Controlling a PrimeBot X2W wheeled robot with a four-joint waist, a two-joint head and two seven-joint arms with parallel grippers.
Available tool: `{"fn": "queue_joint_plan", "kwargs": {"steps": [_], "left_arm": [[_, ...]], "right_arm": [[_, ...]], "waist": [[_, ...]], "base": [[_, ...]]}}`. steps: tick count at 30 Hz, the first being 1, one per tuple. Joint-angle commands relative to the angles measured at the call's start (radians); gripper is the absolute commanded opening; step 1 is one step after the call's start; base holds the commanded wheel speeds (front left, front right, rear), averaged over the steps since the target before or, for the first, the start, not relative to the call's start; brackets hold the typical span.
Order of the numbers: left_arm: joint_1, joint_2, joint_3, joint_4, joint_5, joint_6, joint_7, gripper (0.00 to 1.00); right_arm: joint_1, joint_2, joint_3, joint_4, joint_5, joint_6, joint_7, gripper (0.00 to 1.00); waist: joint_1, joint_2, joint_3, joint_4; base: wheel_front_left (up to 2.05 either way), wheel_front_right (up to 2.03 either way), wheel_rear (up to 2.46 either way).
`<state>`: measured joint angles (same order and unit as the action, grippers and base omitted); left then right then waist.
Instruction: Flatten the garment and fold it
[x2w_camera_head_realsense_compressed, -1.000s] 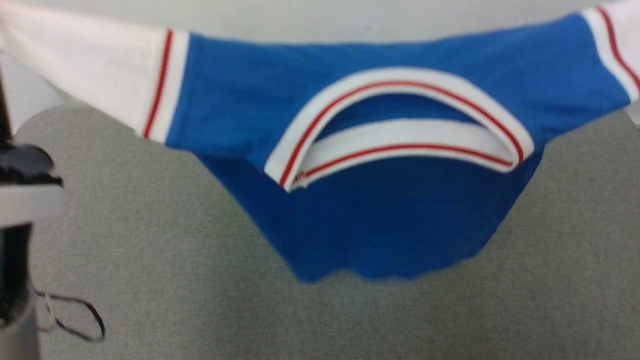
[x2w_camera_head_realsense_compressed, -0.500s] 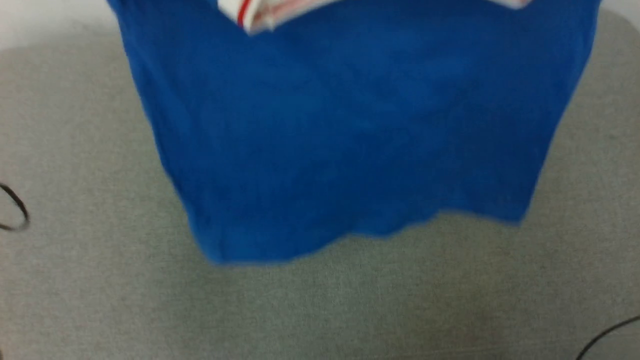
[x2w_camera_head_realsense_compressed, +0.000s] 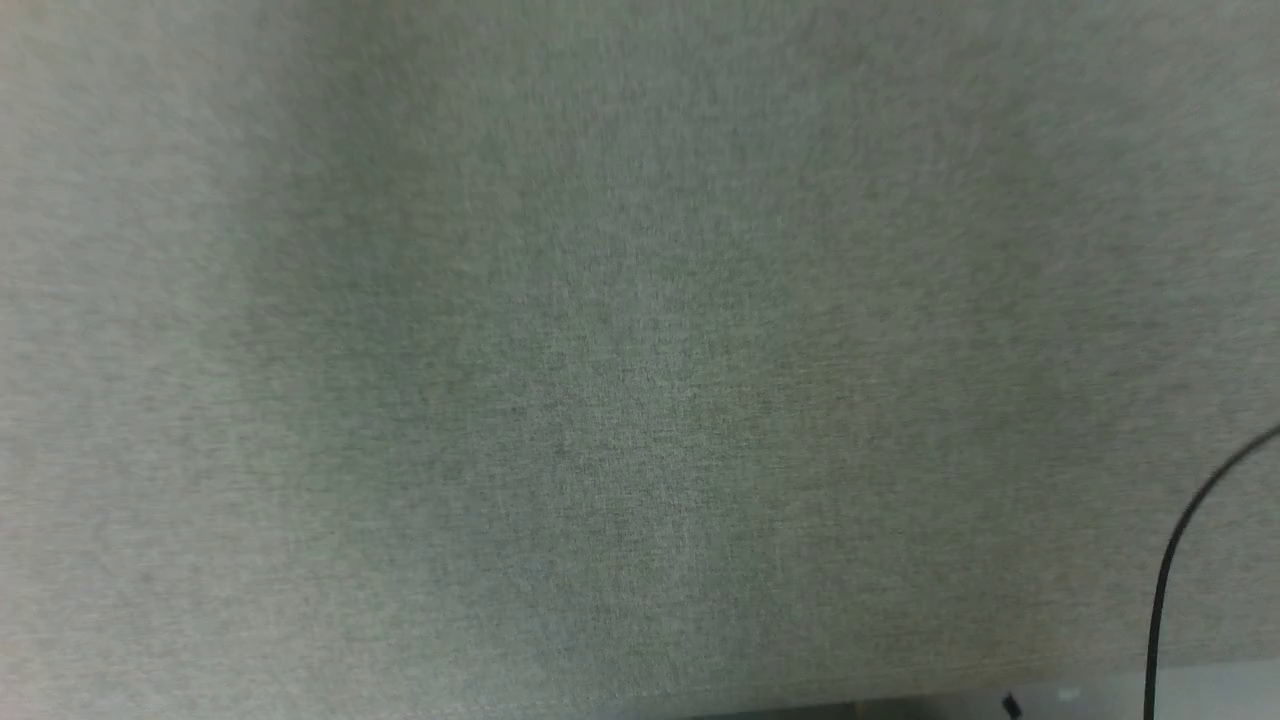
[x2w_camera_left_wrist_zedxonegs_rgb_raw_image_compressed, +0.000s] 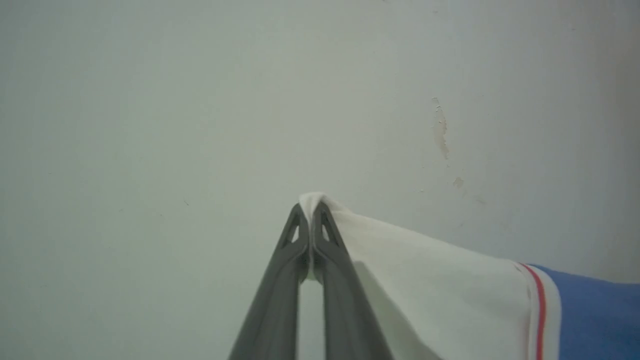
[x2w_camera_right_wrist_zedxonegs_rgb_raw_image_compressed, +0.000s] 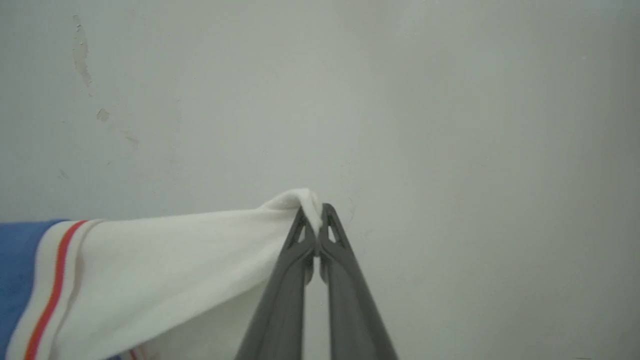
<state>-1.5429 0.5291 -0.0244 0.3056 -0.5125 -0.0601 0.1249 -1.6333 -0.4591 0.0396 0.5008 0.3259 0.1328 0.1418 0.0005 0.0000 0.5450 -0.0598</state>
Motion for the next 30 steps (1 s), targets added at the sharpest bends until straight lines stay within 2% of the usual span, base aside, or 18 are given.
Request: {"fn": "queue_joint_plan", "kwargs": {"steps": [1,7,13,18,23,30], "left_arm": [[-0.046,-0.008,-0.004,0.033,0.014,0.007,-0.025,0.0],[-0.195,-0.039,-0.027,0.205,0.045,-0.009,-0.173,0.0],[-0.149,-0.054,-0.069,0.331,0.049,-0.041,-0.251,0.0],[0.009,-0.052,-0.12,0.379,0.046,-0.06,-0.294,0.0],[0.239,-0.023,-0.173,0.39,0.044,-0.067,-0.309,0.0],[0.525,0.031,-0.188,0.394,-0.021,-0.069,-0.186,0.0]], "right_arm": [[-0.038,0.011,-0.002,0.031,-0.016,-0.002,-0.02,0.0],[-0.147,0.068,0.005,0.169,-0.066,-0.002,-0.139,0.0],[-0.091,0.087,0.055,0.25,-0.042,-0.002,-0.207,0.0],[0.05,0.079,0.107,0.277,0.012,-0.002,-0.237,0.0],[0.243,0.052,0.175,0.265,0.078,-0.002,-0.226,0.0],[0.507,-0.018,0.238,0.23,0.181,-0.002,-0.149,0.0]], "waist": [[-0.0005,0.0,0.148,0.002],[-0.0005,0.0,0.198,0.018],[-0.0005,0.0,0.198,0.037],[-0.0005,0.0,0.145,0.048],[-0.0005,0.0,0.041,0.047],[-0.0005,0.0,-0.144,0.043]], "base": [[0.0,0.0,0.0],[0.0,0.0,0.0],[0.0,0.0,0.0],[0.0,0.0,0.0],[0.0,0.0,0.0],[0.0,0.0,0.0]]}}
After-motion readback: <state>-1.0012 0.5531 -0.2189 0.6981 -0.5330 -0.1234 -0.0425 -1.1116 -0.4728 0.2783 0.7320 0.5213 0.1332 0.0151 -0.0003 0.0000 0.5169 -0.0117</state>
